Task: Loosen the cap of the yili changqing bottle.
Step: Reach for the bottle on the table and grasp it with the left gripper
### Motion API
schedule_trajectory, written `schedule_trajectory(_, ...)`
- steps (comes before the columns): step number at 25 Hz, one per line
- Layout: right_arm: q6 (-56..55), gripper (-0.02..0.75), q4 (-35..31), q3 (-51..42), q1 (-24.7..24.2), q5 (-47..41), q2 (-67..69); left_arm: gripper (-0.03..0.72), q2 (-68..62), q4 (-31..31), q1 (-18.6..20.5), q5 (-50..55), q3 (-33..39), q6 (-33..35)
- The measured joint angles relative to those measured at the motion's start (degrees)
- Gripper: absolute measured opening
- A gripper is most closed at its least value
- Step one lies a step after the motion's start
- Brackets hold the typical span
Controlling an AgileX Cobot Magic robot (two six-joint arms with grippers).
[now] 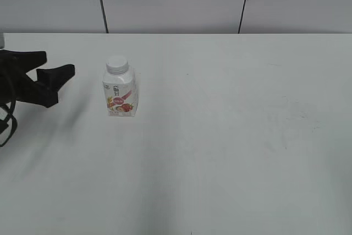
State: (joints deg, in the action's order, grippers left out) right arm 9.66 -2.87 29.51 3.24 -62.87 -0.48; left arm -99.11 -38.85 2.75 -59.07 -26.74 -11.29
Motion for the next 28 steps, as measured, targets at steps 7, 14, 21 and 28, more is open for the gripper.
schedule_trajectory(7, 0.0, 0.428, 0.0, 0.0, 0.0, 0.0, 0.0, 0.482, -9.7, -14.5, 0.0, -0.1, -9.8, -4.8)
schedule_trajectory(14, 0.0, 0.428, 0.0, 0.0, 0.0, 0.0, 0.0, 0.497, -17.9, -30.0, 0.9, -3.0, -16.7, -13.8)
schedule_trajectory(21, 0.0, 0.428, 0.0, 0.0, 0.0, 0.0, 0.0, 0.578, -23.5, -34.7, 1.2, -2.5, -23.1, -14.6)
schedule_trajectory(28, 0.0, 0.428, 0.0, 0.0, 0.0, 0.0, 0.0, 0.583, -29.1, -39.6, 1.2, -5.4, -29.2, -14.7)
